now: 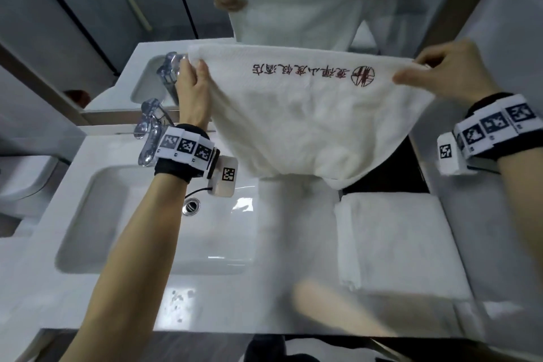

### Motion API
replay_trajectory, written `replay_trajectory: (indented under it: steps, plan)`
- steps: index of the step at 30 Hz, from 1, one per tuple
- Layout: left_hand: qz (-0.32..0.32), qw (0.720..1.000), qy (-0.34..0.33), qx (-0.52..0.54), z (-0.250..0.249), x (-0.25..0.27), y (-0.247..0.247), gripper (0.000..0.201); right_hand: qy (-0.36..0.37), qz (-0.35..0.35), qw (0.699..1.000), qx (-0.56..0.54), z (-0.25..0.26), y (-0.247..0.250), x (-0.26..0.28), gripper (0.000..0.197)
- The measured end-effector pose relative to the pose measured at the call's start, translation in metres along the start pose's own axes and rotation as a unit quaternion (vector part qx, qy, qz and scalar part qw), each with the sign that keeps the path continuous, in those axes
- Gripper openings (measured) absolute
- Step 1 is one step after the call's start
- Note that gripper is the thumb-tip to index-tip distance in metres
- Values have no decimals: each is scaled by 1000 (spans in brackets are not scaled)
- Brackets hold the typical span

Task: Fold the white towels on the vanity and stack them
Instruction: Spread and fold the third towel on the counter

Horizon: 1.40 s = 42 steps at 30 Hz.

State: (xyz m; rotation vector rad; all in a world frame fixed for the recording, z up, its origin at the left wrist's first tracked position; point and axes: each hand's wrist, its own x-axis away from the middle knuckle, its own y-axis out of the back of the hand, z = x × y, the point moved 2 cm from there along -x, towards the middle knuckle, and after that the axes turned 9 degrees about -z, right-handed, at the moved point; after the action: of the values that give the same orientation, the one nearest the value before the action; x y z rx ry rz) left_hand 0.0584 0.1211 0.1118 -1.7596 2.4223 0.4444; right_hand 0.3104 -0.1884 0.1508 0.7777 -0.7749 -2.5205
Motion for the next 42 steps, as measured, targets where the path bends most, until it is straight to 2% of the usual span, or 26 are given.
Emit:
replay_trajectory:
  steps: [2,4,8,15,18,20,22,24,27,31,33,35,37,40,42]
  plan:
    - [19,999,32,-23,17,2,-3,26,-11,100,992,81,-19,-9,0,27]
    - [39,996,53,-57,39,9,-4,28,-34,170,976,129,-42,-26,8,27]
    - [61,988,103,-102,87,20,-4,28,-69,211,964,145,-79,-66,27,27]
    - [80,969,134,-193,134,18,-6,35,-190,180,962,82,-114,-99,44,26]
    - [79,963,134,-221,145,16,-10,37,-298,128,944,-62,-121,-106,48,32]
    - [79,961,144,-222,152,16,-14,37,-344,72,928,-127,-124,-111,48,37]
    - [77,960,155,-221,159,16,-19,32,-358,38,924,-127,-126,-116,45,37]
    - [81,957,176,-217,164,15,-25,21,-342,31,933,-105,-126,-122,41,34]
    - [89,955,208,-189,174,16,-32,17,-286,60,956,-27,-125,-131,34,35]
    - [126,937,251,-205,186,22,-38,25,-274,97,956,29,-128,-142,35,38]
    - [143,927,259,-231,190,26,-39,27,-298,85,951,15,-131,-144,39,39]
    - [161,910,270,-269,193,28,-36,31,-351,79,933,-12,-135,-145,44,41]
    - [190,886,308,-289,198,30,-30,37,-401,95,911,-22,-140,-143,50,40]
    - [225,857,347,-308,199,33,-24,33,-454,85,886,-39,-144,-139,57,50]
    - [231,859,341,-303,196,33,-23,32,-471,84,877,-49,-142,-140,63,50]
